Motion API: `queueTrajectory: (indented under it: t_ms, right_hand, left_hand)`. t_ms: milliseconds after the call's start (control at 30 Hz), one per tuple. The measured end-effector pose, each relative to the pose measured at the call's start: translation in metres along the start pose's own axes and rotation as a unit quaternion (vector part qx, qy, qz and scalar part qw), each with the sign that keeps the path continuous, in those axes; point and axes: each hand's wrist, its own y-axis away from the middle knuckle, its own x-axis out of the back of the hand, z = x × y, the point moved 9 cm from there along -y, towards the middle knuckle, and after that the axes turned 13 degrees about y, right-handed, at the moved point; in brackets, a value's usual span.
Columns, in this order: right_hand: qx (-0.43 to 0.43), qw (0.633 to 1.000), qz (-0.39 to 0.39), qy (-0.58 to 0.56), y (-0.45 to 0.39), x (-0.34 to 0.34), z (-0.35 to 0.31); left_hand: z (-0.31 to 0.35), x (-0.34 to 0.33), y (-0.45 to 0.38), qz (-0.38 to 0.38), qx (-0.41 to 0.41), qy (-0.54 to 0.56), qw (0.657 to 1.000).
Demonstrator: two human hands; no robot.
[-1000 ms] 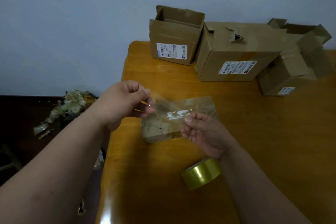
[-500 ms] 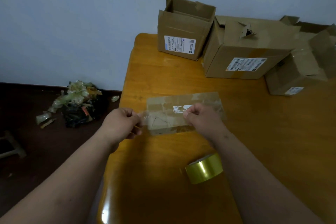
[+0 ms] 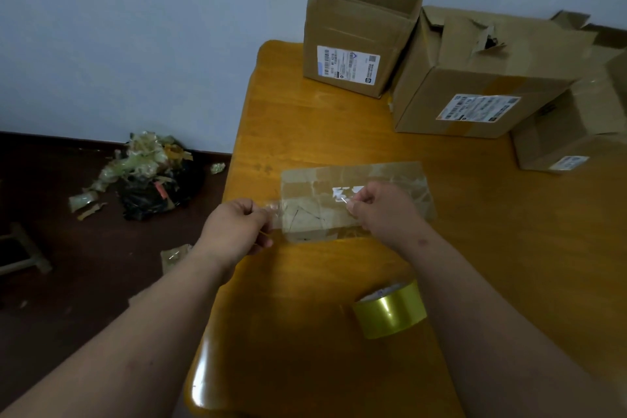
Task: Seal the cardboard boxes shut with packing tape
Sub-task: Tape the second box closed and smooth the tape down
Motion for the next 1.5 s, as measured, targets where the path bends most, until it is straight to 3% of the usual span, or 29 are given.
queueTrajectory:
  t_ms: [333, 1500]
  right_hand:
    - [-0.008, 0.998, 0.011, 0.062, -0.002, -0.003, -0.006]
    - [-0.010, 0.997, 0.024, 0.069, 0.000, -0.005, -0.005]
  left_hand:
    - [-0.001, -0.001, -0.001, 0.023, -0.012, -0.014, 1.000]
    - [-0.016, -0.003, -0.007, 0.062, -0.012, -0.013, 0.998]
